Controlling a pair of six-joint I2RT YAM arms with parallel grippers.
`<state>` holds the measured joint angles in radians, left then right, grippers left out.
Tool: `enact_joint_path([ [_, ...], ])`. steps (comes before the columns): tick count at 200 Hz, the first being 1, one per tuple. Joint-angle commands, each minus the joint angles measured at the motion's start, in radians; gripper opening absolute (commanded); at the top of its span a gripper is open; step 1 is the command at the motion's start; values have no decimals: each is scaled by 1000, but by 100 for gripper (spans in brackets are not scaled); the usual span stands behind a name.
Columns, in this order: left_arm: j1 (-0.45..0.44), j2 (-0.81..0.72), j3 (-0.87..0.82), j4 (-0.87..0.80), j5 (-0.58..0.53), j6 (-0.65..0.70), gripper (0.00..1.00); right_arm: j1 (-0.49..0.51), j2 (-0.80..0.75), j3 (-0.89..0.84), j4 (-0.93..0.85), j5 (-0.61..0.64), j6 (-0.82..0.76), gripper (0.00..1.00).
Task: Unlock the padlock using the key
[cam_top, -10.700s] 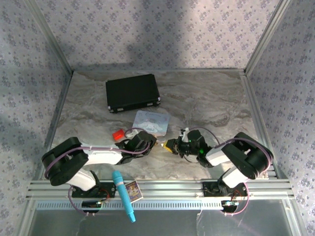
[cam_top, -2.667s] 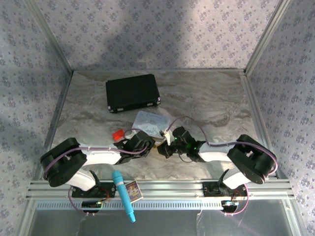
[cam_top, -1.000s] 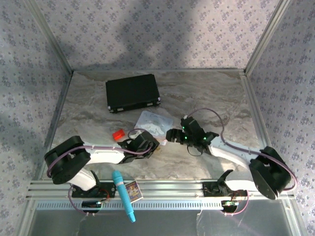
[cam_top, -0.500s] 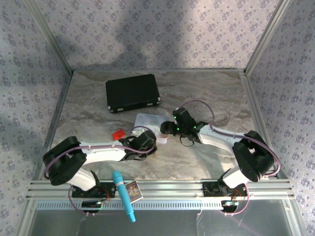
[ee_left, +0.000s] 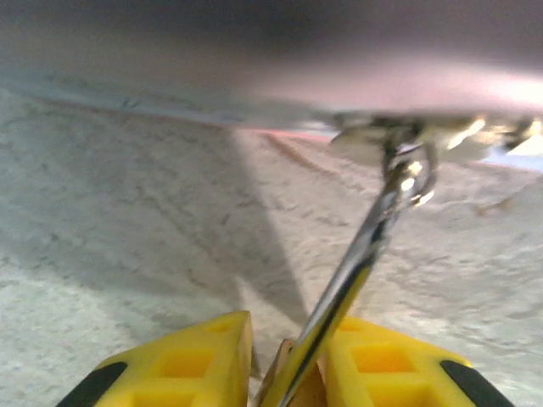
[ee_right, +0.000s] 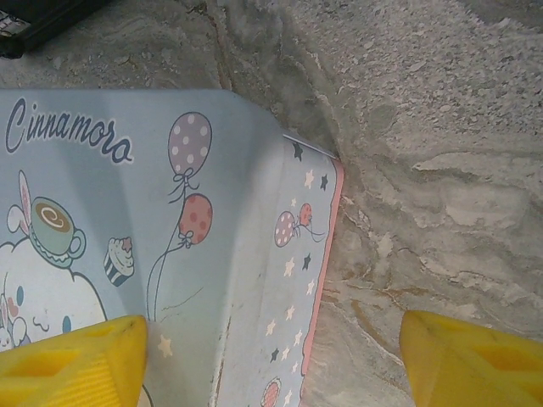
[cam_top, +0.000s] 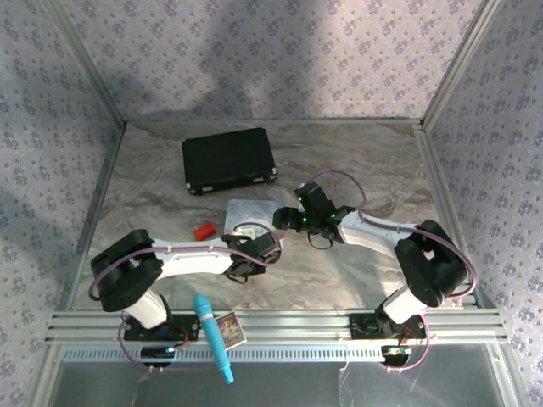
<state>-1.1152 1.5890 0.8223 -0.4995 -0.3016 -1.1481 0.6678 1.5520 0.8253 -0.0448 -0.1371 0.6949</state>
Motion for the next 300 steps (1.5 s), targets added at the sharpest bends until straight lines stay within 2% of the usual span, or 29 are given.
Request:
enact_joint_path([
  [1,-31,53,48,-214,-64,-17,26,-21,45,-37,-91,80,-1,78],
  [60,-128,186,222,-433,-188,-60,27,-20,42,-55,-78,86,10,80],
  [100,-176,248,323,-512,-233,-74,27,-17,35,-67,-62,94,14,79],
  [111,-181,264,344,-532,-239,-75,26,-17,29,-73,-55,95,19,79],
  [122,-184,282,362,-548,-245,-69,21,-17,30,-72,-58,92,19,79],
  [143,-194,327,419,-621,-270,-79,21,-17,36,-66,-58,85,15,79],
  [174,-202,320,418,-573,-234,-55,21,-17,36,-70,-57,84,17,79],
  [250,-207,204,376,-511,-216,-37,35,-20,37,-44,-68,80,6,80],
  [268,-206,145,347,-487,-220,-35,44,-24,32,-21,-90,85,-9,81],
  [280,-203,97,324,-474,-225,-32,54,-27,21,-3,-108,89,-26,83],
  [300,-194,-6,280,-450,-244,-31,68,-27,-22,20,-133,107,-59,91],
])
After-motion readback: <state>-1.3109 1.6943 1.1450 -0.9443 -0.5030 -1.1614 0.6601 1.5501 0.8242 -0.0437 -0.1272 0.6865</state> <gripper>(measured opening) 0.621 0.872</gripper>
